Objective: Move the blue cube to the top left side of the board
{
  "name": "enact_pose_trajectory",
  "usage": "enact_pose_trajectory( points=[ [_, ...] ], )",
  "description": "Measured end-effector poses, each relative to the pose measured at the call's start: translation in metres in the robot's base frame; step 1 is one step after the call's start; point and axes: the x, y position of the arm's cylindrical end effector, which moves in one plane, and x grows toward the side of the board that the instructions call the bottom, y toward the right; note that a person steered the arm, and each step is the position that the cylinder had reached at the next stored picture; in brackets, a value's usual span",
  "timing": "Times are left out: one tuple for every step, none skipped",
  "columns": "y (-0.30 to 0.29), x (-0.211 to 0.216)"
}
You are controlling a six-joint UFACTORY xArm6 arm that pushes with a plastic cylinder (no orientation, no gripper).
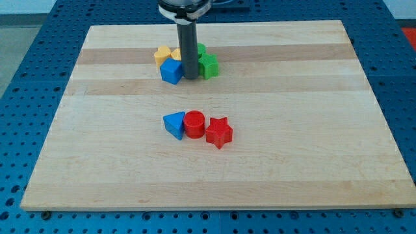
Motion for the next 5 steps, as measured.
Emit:
enact_pose_trajectory(
  points=[
    [-0.023, 0.000],
    [-0.053, 0.000],
    [-0.087, -0.002],
    [-0.117, -0.015],
    [-0.138, -0.028]
  ],
)
